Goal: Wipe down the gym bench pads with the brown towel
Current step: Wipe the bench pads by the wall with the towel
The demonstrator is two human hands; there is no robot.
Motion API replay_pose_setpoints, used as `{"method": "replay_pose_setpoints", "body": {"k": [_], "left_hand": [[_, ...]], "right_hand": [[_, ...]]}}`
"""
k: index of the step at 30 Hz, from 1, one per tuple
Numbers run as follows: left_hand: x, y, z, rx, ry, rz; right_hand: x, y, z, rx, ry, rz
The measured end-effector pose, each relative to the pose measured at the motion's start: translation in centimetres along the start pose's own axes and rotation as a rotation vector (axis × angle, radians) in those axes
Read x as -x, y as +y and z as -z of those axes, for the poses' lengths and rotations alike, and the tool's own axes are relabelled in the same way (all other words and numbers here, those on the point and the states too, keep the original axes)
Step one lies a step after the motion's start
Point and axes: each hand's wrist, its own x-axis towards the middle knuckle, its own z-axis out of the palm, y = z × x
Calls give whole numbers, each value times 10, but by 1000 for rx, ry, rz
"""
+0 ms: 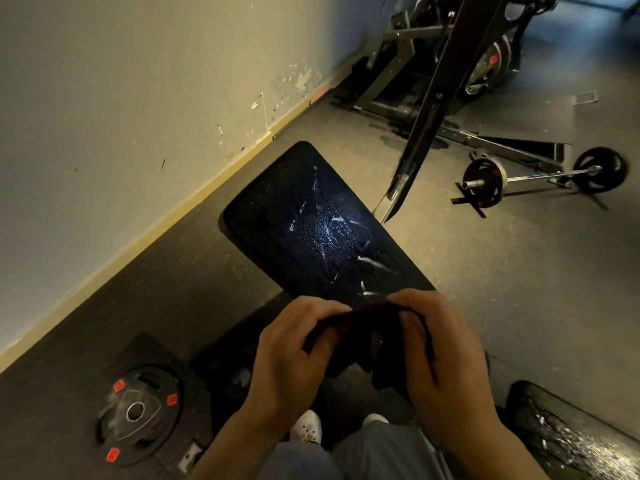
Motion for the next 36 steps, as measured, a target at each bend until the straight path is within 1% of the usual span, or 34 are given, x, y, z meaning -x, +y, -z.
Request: {"method": "replay_pose_setpoints", "body": {"k": [3, 5, 8, 10, 15, 19, 23, 28, 32, 36], "left_hand": [[-3, 3, 4, -29, 12, -10], [-5, 4, 7, -55, 8, -13], [-8, 3, 17, -106, -53, -84], [-10, 2, 22, -138, -88, -143], [-15, -2, 29, -141, -63, -148], [-15, -4, 34, -127, -88, -122], [-15, -3, 33, -109, -93, -79], [-16, -4, 34, -139, -26, 15], [-18, -3, 36, -195, -8, 10], [-19, 1, 36, -224, -13, -25]], "right_hand": [[4, 3, 2, 41, -18, 22], [6, 3, 2, 60, -58, 43], [5, 4, 1, 184, -160, 98], [5, 7, 0, 237, -181, 145], [2, 13, 2, 155, -159, 117], [0, 12, 2, 110, -135, 97], [0, 11, 0, 76, -95, 86], [-2, 9, 1, 47, -77, 71], [-3, 11, -3, 15, -141, 34], [4, 14, -13, -13, -304, -29]]}}
